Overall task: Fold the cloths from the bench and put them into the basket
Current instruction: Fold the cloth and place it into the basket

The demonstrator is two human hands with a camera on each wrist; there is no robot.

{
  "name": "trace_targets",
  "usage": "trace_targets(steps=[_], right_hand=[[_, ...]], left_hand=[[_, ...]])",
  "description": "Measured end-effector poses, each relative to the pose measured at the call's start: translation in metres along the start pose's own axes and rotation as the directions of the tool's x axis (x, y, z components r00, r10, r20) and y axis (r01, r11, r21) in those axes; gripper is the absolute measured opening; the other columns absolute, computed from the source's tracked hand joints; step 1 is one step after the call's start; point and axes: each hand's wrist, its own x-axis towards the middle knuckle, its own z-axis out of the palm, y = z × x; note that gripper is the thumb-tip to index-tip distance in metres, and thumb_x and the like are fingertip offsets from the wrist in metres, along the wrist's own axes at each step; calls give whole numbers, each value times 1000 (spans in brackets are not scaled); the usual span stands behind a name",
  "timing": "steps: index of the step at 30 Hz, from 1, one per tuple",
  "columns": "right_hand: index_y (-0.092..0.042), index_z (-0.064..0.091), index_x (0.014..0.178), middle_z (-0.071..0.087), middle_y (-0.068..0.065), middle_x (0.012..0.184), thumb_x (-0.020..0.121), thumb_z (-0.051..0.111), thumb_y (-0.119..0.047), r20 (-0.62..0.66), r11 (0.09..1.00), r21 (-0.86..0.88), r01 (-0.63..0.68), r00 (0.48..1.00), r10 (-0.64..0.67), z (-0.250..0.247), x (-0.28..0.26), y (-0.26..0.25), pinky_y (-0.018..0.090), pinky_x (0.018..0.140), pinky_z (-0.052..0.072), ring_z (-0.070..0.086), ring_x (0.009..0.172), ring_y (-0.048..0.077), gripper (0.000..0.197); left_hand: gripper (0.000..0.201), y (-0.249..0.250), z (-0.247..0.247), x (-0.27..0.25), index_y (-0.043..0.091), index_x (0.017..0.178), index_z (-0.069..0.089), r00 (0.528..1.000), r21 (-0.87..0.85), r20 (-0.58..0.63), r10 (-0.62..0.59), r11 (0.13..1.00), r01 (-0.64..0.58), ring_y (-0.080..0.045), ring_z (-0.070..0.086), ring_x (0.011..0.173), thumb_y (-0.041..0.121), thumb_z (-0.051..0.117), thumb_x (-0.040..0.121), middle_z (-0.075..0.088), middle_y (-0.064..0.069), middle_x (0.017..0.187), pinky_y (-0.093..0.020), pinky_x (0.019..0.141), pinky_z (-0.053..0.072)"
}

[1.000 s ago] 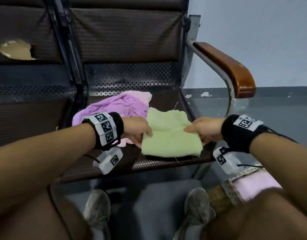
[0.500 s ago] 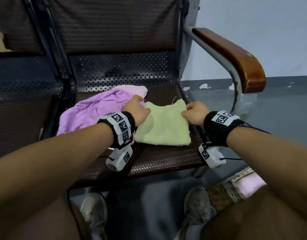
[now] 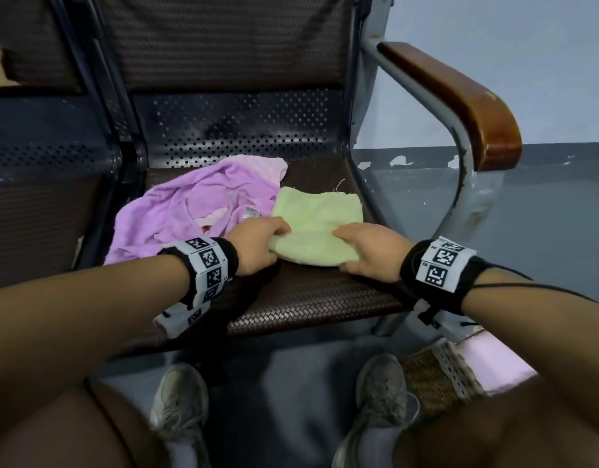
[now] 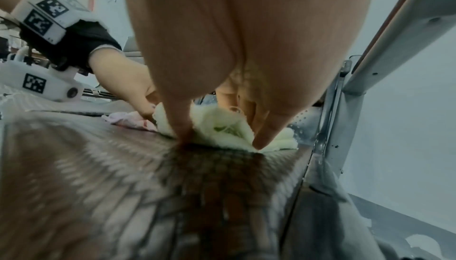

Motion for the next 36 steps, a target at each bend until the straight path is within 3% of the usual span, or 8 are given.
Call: trace_targets(steps=[5,8,14,18,22,26,31,36], right_hand=[[-14,67,93,68,4,88,94,48,-20,-117,995,95,-33,992,44,-14,-5,2,30,72,41,62,91,29,20],[-8,65,82,64,4,73,92,54,-21,-126,952,296,-81,984,123,-23,-9,11,32,64,42,60,76,23,20],[-3,69,94,68,2,75,98,56,-17,34,579,786,-216,950,309,-22,-12,20,18,49,50,65,54,3,20],[-8,68,102,70,5,85,101,56,-21,77,553,782,-288,925,373,-11,-5,22,22,53,57,69,65,8,18],[-18,63,84,69,3,81,100,56,-25,23,673,665,-324,910,415,-7,4,20,29,56,59,71,67,18,18],[-17,59,82,68,5,82,100,54,-22,57,706,598,-380,899,434,-9,10,18,24,48,55,70,63,17,19],[-11,67,87,72,11,86,88,56,-19,159,654,595,-467,866,474,-20,8,14,32,57,61,73,73,23,14],[-22,54,127,61,-1,128,83,59,-32,-128,826,505,-249,925,357,-39,5,0,34,99,47,59,117,19,45]], left_hand=[[13,4,-11,4,20,92,70,989,-56,-133,-61,997,54,-22,62,87,28,62,85,70,0,85,-29,73,46],[23,8,-15,6,14,72,61,984,-290,-99,-145,950,111,-18,51,67,35,59,82,56,2,63,-30,58,35],[24,12,-12,10,14,91,65,958,-536,-107,-267,827,171,-19,58,85,37,58,91,65,1,88,-34,80,45],[37,13,-12,15,19,91,60,901,-585,-88,-424,755,298,-23,65,85,55,55,91,67,-3,92,-34,81,54],[67,20,-11,7,12,105,61,805,-527,250,-537,622,579,-21,68,66,75,50,82,70,-10,86,-23,50,52],[63,25,-10,5,20,122,53,759,-503,439,-480,569,651,-16,62,68,72,52,85,69,-5,91,-22,61,47],[52,39,-14,15,6,132,52,887,-801,277,-369,421,425,-25,68,101,31,69,90,64,-12,125,-38,89,58],[55,61,-45,12,5,110,61,926,-871,-23,-378,463,167,-36,67,103,26,79,62,67,-22,116,-49,91,56]])
